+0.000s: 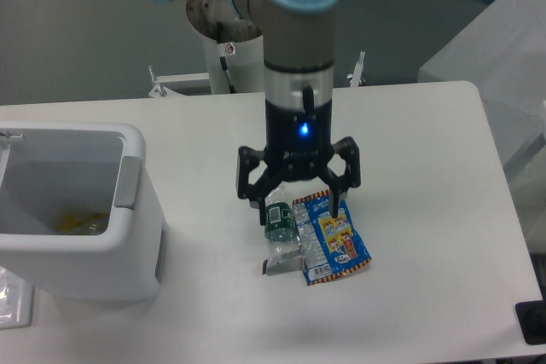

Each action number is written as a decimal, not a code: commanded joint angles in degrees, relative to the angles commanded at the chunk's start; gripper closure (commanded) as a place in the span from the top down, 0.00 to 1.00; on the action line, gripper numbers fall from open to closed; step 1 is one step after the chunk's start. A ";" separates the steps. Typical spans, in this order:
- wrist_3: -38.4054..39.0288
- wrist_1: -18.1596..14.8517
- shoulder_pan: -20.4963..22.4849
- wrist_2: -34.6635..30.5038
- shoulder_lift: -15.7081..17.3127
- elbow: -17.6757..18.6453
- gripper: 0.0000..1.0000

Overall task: Place the trash in the trash can
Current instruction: 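Lower the open gripper toward the clear plastic bottle with green label, then align the gripper around the bottle and close on it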

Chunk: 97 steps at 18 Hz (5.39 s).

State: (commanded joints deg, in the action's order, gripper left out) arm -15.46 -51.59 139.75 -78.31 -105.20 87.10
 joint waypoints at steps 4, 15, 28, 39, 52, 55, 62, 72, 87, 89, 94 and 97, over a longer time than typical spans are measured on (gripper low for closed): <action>-6.59 0.00 -0.09 -0.09 -0.71 2.81 1.00; -12.05 -0.09 -0.26 -0.18 -4.13 11.69 1.00; -11.70 3.43 -0.61 -2.80 -8.88 14.42 1.00; -11.61 4.83 -0.70 -4.04 -11.25 14.51 1.00; -10.30 7.38 -1.76 -7.21 -14.33 14.33 1.00; -10.30 7.47 -1.76 -7.29 -14.51 14.33 0.96; -10.47 7.47 -2.02 -8.79 -14.51 14.51 0.82; -10.74 7.29 -2.11 -8.88 -14.51 14.59 0.74; -10.82 7.29 -2.20 -8.96 -14.24 14.59 0.67; -10.74 7.29 -2.20 -8.96 -14.33 14.51 0.67; -10.82 7.12 -2.20 -8.96 -14.07 14.59 0.63; -10.82 7.12 -2.20 -8.96 -13.98 14.59 0.63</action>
State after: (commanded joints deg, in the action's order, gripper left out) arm -26.28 -44.47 137.55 -87.28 -119.18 101.69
